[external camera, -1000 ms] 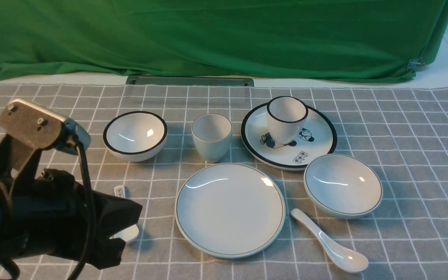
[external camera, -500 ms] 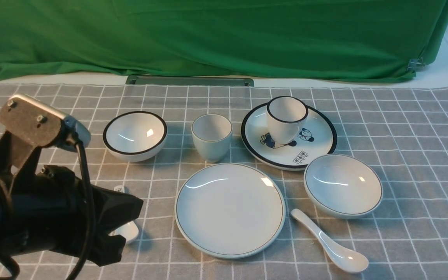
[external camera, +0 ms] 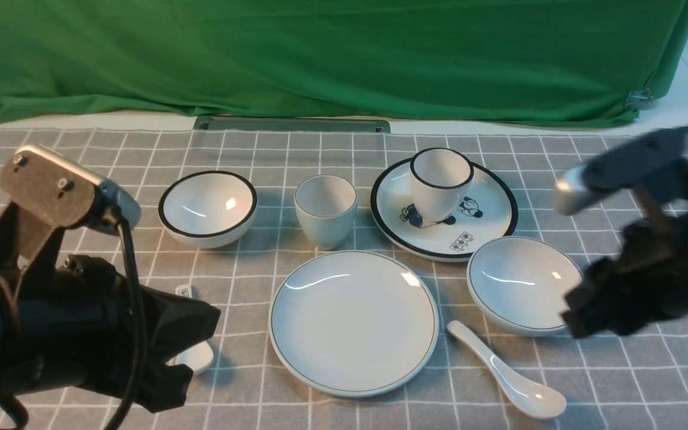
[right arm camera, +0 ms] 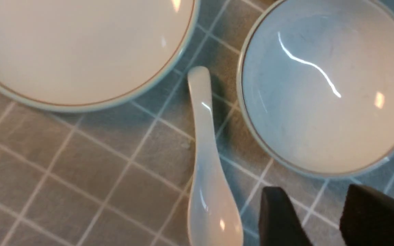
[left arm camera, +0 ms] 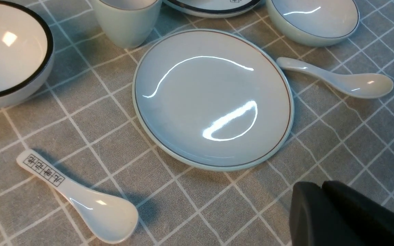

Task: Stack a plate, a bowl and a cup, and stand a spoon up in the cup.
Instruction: Use the right arm to grab a blue rice bowl

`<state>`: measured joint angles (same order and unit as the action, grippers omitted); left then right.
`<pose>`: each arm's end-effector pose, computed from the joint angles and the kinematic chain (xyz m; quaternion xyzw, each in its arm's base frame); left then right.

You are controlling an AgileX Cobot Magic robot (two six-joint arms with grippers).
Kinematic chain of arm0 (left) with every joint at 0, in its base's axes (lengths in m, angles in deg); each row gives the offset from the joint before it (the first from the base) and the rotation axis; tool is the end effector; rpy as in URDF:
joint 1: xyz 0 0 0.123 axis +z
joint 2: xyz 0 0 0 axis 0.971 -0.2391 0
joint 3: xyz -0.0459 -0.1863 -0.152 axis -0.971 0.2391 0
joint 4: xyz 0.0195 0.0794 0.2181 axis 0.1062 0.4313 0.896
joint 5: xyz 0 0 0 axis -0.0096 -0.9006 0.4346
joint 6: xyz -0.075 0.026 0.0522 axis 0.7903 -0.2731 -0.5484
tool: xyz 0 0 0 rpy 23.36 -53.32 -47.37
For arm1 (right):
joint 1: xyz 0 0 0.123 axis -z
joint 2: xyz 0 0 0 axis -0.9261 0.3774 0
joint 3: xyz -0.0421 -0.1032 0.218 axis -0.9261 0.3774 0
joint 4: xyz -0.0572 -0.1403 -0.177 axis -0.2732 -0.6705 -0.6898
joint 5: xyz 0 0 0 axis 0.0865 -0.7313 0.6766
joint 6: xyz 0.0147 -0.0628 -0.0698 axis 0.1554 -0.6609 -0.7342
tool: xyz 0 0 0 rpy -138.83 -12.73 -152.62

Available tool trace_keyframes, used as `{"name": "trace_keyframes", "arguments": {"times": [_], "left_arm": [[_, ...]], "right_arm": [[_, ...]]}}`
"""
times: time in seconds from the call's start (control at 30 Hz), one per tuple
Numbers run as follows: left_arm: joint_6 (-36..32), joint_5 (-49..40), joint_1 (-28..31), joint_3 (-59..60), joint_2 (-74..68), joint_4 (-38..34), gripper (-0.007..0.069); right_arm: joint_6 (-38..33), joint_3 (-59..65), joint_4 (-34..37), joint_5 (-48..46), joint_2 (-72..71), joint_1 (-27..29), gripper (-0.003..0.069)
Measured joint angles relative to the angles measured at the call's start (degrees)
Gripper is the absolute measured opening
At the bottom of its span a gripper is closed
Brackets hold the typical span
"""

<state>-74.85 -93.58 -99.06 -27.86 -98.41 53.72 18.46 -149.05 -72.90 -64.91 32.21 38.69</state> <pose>0.1584 -0.0914 0.2715 0.2793 0.8556 -0.1668 0.4025 0.2608 0.1409 0.2297 -0.3030 0.9158 0.0279 0.2623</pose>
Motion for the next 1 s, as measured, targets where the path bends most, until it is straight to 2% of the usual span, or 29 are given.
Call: {"name": "trace_keyframes", "arguments": {"times": [0.17,0.5,1.0], "left_arm": [[-0.32,-0.38,0.00,0.00,1.03,0.05,0.0017],[-2.39,1.27,0.00,0.00,4.61,0.05,0.0017],[-3.23,1.33,0.00,0.00,4.67,0.10,0.0017]], "right_arm": [[-1.96,-5.17,0.33,0.15,10.25,0.42,0.0350],[-3.03,-9.80,1.54,0.05,19.49,1.38,0.0354],[-3.29,-12.27,1.94,0.56,22.89,1.47,0.0355]]}}
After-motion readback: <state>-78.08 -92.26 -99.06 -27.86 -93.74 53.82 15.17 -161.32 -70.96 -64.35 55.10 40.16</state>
